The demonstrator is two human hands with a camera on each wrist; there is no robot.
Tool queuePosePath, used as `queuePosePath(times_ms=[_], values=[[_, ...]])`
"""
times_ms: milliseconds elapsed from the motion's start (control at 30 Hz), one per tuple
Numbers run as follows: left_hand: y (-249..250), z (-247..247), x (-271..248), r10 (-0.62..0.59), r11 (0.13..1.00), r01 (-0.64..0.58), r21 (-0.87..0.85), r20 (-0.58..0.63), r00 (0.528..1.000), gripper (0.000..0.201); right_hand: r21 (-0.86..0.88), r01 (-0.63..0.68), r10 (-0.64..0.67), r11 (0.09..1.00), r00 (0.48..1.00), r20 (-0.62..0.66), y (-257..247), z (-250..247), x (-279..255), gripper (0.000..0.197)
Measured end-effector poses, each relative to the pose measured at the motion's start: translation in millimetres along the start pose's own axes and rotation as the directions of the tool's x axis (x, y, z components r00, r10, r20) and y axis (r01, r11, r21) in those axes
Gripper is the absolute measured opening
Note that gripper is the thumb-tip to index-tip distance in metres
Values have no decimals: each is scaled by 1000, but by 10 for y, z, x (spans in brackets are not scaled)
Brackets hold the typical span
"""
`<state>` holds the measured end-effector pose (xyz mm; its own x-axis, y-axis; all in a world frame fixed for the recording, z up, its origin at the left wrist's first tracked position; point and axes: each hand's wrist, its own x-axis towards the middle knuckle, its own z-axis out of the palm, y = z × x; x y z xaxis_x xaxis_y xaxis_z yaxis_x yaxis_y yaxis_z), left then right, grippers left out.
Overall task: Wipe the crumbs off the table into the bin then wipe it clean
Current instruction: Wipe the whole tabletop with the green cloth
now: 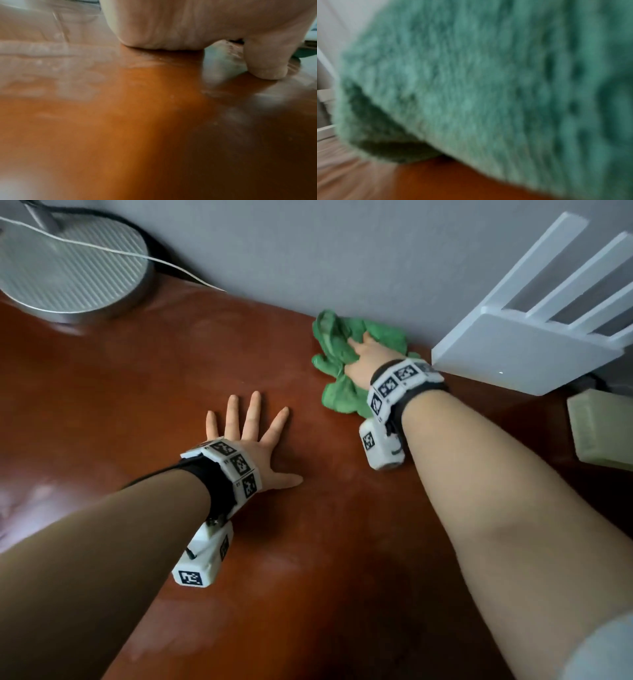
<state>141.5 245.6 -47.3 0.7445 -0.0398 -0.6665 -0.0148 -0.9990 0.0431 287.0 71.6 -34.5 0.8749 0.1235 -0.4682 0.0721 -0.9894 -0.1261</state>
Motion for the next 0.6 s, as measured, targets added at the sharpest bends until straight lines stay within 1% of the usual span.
queuePosePath(times_ms=[67,100,133,267,333,400,433,533,600], values=[[6,-7,1,-8,1000,8,-1,9,1000,107,45,-89,91,995,995,-36,-118,-65,115,61],[4,-9,4,-12,1000,12,-4,9,1000,107,58,-117,120,991,992,-41,-154,-55,95,61],[2,-13,3,-12,1000,12,-3,6,1000,107,67,-116,119,991,992,-40,-159,-23,17,60],[4,-10,-6,-7,1000,7,9,3,1000,108,20,10,-10,1000,1000,-14,73,353,-669,58],[1,-18,-7,-4,1000,4,8,15,1000,108,7,14,-14,1000,1000,1,175,447,-871,58],[3,-15,-11,2,1000,-2,1,9,1000,108,15,-15,15,1000,1000,7,242,399,-781,58],[1,-12,-8,4,1000,-4,-1,4,1000,108,25,-42,42,999,999,-3,282,351,-632,59],[10,-9,1,-1,1000,0,7,11,1000,108,112,-158,164,981,985,-50,346,152,-194,61],[18,-19,6,-6,1000,6,10,24,1000,107,175,-225,239,959,969,-68,321,59,-5,61]])
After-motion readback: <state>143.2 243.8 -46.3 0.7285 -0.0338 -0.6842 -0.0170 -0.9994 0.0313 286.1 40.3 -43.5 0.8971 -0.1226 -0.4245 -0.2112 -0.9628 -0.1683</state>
